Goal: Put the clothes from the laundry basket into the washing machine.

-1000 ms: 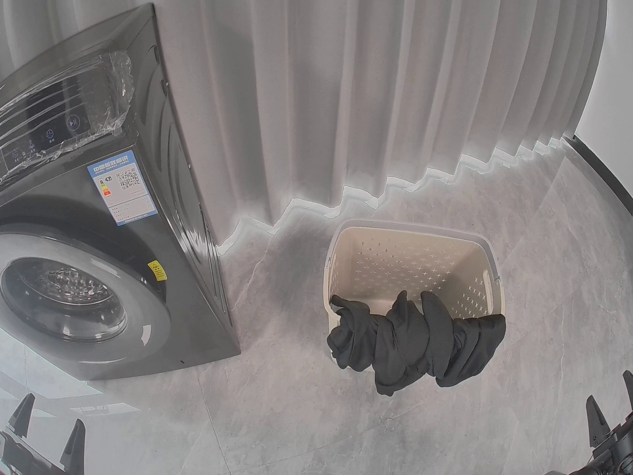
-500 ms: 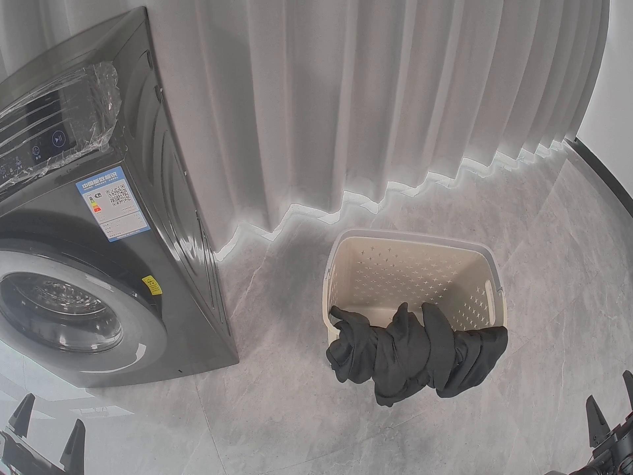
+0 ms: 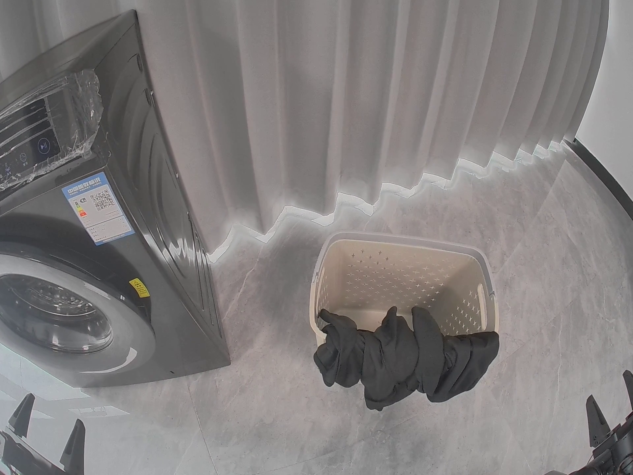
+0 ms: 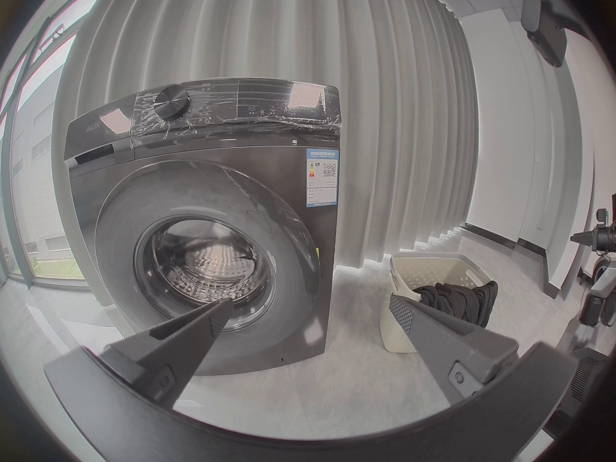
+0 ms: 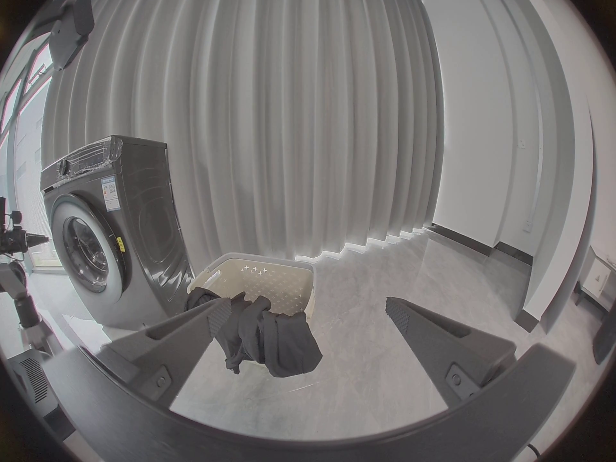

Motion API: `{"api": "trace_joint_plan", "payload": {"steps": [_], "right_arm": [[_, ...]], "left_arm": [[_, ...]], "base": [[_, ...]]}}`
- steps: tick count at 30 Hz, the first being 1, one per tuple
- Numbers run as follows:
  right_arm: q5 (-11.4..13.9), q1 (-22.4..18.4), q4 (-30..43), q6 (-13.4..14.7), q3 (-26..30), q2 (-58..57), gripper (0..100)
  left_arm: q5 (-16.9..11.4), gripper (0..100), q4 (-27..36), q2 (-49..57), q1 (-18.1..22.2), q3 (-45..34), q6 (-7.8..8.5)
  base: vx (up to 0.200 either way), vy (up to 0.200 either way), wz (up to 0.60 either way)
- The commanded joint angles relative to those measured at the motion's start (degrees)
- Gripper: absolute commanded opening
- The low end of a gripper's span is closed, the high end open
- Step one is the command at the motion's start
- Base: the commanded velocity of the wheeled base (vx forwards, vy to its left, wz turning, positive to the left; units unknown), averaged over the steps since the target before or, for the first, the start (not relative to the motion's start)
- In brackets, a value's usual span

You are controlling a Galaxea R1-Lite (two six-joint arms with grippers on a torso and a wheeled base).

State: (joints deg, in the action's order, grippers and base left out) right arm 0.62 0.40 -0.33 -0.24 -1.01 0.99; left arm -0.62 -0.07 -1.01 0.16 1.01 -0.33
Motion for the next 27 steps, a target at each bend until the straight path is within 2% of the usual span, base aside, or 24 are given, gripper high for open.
{"api": "trace_joint_plan", "payload": {"steps": [1, 15, 21, 27], "right_arm": [[-0.01, 0.04, -0.02, -0.02, 1.01, -0.46, 100], [0.08, 0.04, -0.02, -0.02, 1.01, -0.46, 100], [0.08, 0.04, -0.02, -0.02, 1.01, -0.46, 100], [0.08, 0.04, -0.02, -0.02, 1.01, -0.46, 100]], "left_arm": [[0.01, 100, -0.01, 0.84, 0.02, -1.01, -0.02], [0.01, 100, -0.01, 0.84, 0.02, -1.01, -0.02], [0.01, 100, -0.01, 0.84, 0.02, -1.01, -0.02], [0.01, 100, -0.01, 0.84, 0.02, -1.01, -0.02]], "base": [[0.0, -0.2, 0.0], [0.0, -0.014, 0.0], [0.0, 0.0, -0.6], [0.0, 0.0, 0.0]]}}
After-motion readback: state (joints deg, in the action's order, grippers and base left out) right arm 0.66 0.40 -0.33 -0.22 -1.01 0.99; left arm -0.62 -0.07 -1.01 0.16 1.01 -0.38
